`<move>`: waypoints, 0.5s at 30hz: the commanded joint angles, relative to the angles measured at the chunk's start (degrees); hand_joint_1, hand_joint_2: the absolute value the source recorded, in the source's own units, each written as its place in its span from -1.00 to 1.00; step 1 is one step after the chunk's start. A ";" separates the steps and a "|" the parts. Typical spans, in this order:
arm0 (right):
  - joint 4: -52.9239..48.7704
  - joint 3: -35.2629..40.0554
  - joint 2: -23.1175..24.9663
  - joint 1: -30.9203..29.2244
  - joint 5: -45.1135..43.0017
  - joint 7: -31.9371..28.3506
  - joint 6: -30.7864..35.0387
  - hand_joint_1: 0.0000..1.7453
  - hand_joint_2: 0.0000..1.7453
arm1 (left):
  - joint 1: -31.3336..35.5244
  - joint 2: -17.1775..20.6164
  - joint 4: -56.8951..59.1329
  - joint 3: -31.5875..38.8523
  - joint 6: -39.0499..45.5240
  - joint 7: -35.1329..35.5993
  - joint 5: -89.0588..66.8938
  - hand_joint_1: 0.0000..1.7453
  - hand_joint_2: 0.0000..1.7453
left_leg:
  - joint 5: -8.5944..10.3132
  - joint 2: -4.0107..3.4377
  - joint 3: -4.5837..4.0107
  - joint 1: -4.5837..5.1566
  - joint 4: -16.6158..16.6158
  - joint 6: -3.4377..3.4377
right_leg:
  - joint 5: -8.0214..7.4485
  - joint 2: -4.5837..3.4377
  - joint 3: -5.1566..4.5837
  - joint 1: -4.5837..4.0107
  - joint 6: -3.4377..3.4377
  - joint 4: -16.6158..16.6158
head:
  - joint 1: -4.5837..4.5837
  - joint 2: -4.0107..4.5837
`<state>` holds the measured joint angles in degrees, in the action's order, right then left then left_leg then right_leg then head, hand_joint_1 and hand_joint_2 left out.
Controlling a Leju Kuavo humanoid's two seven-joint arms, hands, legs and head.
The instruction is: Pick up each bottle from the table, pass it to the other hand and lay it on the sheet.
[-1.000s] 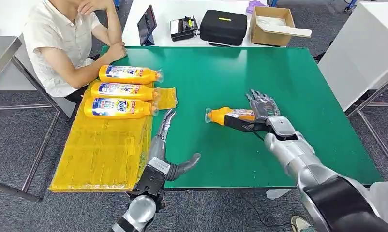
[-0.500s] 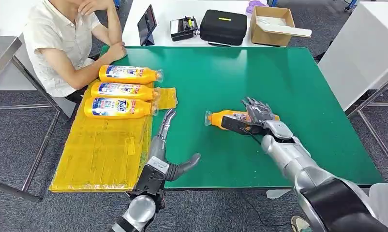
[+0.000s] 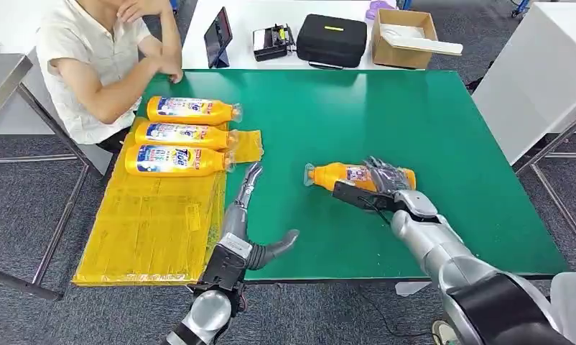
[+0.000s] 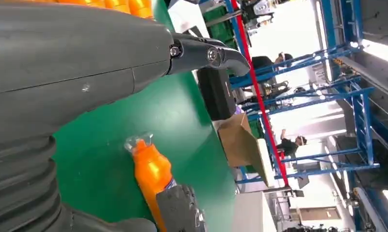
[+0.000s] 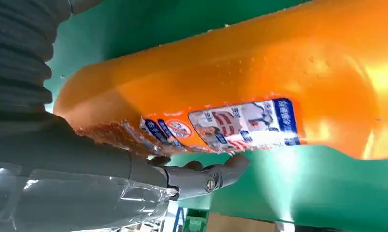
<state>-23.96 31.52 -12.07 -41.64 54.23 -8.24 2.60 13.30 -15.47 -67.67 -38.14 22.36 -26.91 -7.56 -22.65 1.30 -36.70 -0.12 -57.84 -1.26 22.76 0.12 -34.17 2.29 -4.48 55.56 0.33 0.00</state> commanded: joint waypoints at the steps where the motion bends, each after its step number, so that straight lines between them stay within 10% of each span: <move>1: 1.44 -0.13 -2.24 0.63 0.45 1.95 -2.17 -1.00 1.00 | -0.15 1.93 2.47 -1.47 -1.35 0.88 0.77 -1.00 1.00 | -0.21 -0.13 0.39 -0.12 0.00 0.08 | 0.16 0.01 0.44 -0.18 0.37 -0.10 | 0.00 0.00; 15: 3.87 0.04 -4.64 0.28 2.32 9.32 -4.95 -1.00 1.00 | 0.17 1.72 3.15 -0.83 -0.98 1.45 0.61 -1.00 1.00 | -0.15 -0.14 0.37 -0.11 0.01 0.07 | 0.10 -0.02 0.41 -0.16 0.33 -0.11 | 0.00 0.00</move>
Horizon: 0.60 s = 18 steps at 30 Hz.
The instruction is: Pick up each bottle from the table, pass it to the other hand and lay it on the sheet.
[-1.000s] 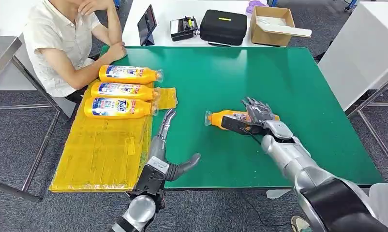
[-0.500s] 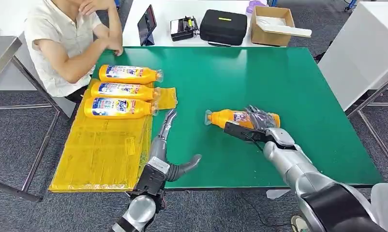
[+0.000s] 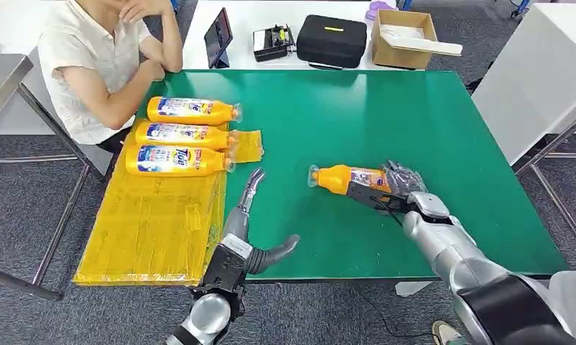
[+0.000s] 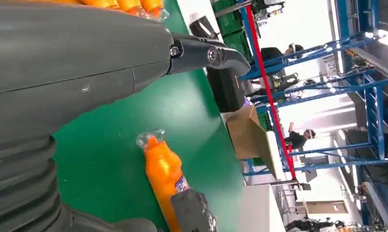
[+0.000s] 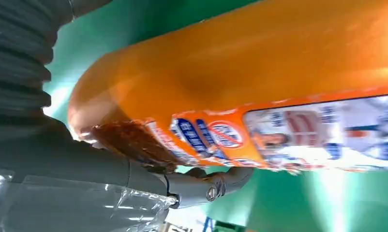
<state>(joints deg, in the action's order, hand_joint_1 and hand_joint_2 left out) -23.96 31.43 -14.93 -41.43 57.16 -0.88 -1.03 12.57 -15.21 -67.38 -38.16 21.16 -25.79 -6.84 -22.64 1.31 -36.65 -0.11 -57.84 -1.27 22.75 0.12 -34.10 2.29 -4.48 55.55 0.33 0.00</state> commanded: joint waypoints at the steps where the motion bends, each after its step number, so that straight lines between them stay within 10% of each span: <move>1: 4.16 -0.15 -2.19 0.47 -0.78 1.99 -1.39 -1.00 1.00 | 1.02 1.48 2.94 -0.79 0.16 0.32 -0.11 -1.00 1.00 | -0.08 -0.02 0.21 -0.06 0.03 0.05 | 0.07 0.05 0.25 -0.10 0.22 -0.09 | 0.00 0.00; 3: 4.68 -1.79 -2.82 1.33 -2.08 1.15 -1.42 -1.00 1.00 | 1.41 1.49 3.29 -0.86 -0.05 0.21 -0.12 -1.00 1.00 | -0.13 0.01 0.33 -0.12 0.04 0.07 | 0.13 0.13 0.42 -0.17 0.33 -0.14 | 0.00 0.00; 4: 4.65 -2.12 -3.02 1.52 -2.41 0.36 -1.17 0.64 1.00 | 1.51 1.50 3.37 -0.92 -0.17 0.19 -0.11 -1.00 1.00 | -0.09 0.05 0.25 -0.10 0.03 0.06 | 0.09 0.14 0.32 -0.14 0.26 -0.12 | 0.00 0.00; 5: 4.71 -2.82 -3.30 1.69 -3.05 -0.19 -1.11 1.00 1.00 | 1.63 1.52 3.41 -0.93 -0.26 0.16 -0.09 -1.00 1.00 | -0.11 0.03 0.31 -0.11 0.04 0.07 | 0.12 0.14 0.39 -0.16 0.31 -0.13 | 0.00 0.00; 18: 4.72 -3.03 -3.06 1.52 -3.14 -0.57 -1.46 1.00 1.00 | 1.70 1.57 3.40 -1.02 -0.40 0.09 -0.06 -1.00 1.00 | -0.07 -0.05 0.23 -0.08 0.03 0.04 | 0.04 0.02 0.24 -0.11 0.20 -0.11 | 0.00 0.00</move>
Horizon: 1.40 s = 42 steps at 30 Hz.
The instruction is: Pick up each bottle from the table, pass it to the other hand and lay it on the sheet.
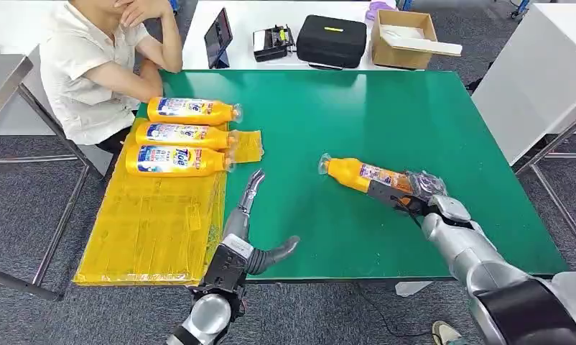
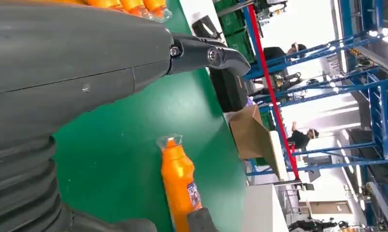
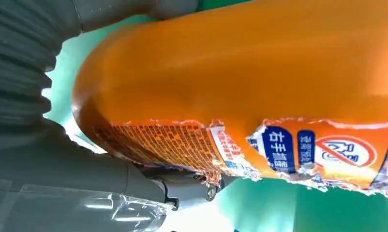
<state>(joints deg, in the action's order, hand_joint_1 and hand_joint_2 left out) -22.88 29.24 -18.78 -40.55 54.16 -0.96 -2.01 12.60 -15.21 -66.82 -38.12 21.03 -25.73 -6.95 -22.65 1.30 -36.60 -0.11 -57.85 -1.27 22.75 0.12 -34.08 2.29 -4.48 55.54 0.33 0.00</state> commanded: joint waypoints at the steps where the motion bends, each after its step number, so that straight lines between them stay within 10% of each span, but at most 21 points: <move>1: 3.48 -1.27 0.83 0.86 -0.62 -1.30 -0.64 1.00 1.00 | 1.75 1.58 2.88 -1.08 -0.38 -0.01 0.09 -1.00 1.00 | -0.10 -0.07 0.27 -0.10 0.04 0.06 | 0.08 0.03 0.32 -0.14 0.28 -0.11 | 0.00 0.00; 34: 0.89 -7.28 2.02 5.87 -5.83 -11.03 6.28 1.00 1.00 | 1.41 1.86 1.60 -1.08 -0.05 -1.26 -0.09 -1.00 1.00 | -0.16 -0.19 0.51 -0.21 0.06 0.12 | 0.09 -0.02 0.55 -0.27 0.43 -0.19 | -0.02 0.00; 40: -12.57 -19.93 6.02 11.38 -24.49 -29.76 1.43 1.00 1.00 | -4.55 -0.32 -2.77 4.69 -10.52 0.94 14.17 -1.00 1.00 | -0.14 -0.31 0.35 -0.14 0.04 0.09 | 0.03 -0.20 0.34 -0.19 0.27 -0.11 | 0.00 0.00; 42: -30.88 -19.42 4.87 17.92 -28.24 -25.25 -2.11 1.00 1.00 | -8.94 4.80 -7.25 4.64 -13.12 -1.78 24.27 -1.00 1.00 | -0.15 -0.44 0.32 -0.08 0.07 0.09 | 0.01 -0.33 0.24 -0.13 0.22 -0.09 | 0.00 0.00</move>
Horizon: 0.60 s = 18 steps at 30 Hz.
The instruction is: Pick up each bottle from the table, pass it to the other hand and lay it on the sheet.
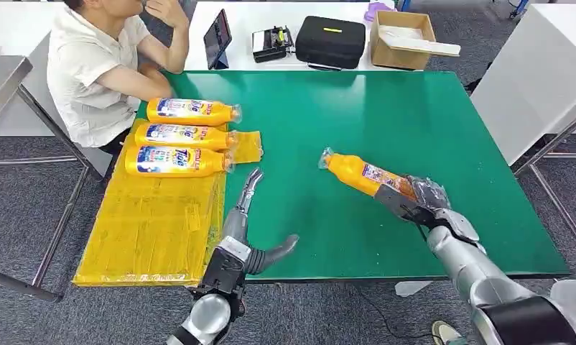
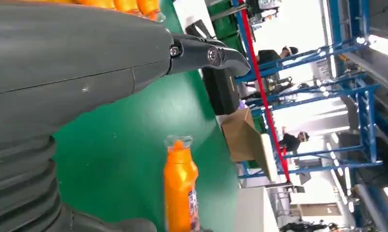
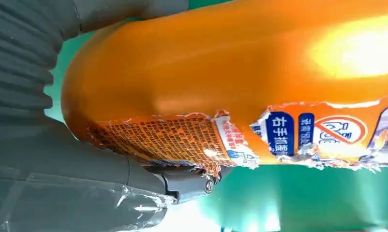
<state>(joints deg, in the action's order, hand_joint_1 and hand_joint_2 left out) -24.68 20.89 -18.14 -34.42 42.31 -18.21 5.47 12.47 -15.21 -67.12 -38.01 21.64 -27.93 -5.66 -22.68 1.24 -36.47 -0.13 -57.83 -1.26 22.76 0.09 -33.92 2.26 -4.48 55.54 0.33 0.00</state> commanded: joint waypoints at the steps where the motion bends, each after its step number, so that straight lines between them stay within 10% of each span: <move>1: -32.40 -11.02 3.78 12.95 -17.75 -5.86 -10.86 1.00 1.00 | -9.92 5.89 -7.87 4.67 -15.26 -0.09 24.09 -1.00 1.00 | -0.17 -0.50 0.27 -0.07 0.13 0.10 | 0.02 -0.41 0.14 -0.11 0.30 -0.12 | 0.00 0.00; 18: -27.12 -10.38 3.24 10.94 -18.06 -7.18 -9.44 1.00 1.00 | -9.20 5.44 -6.75 3.64 -16.04 -0.96 22.27 -1.00 1.00 | -0.20 -0.20 -0.02 -0.09 -0.01 0.10 | 0.15 -0.11 -0.04 -0.13 0.38 -0.01 | 0.00 0.00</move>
<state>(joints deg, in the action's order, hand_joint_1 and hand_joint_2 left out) -51.98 11.28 -15.87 -22.27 24.30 -25.31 -4.11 2.80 -11.56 -74.25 -34.32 5.66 -28.98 16.72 -22.67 1.33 -36.81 -0.11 -57.81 -1.26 22.78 0.15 -34.24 2.30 -4.47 55.55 0.33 0.00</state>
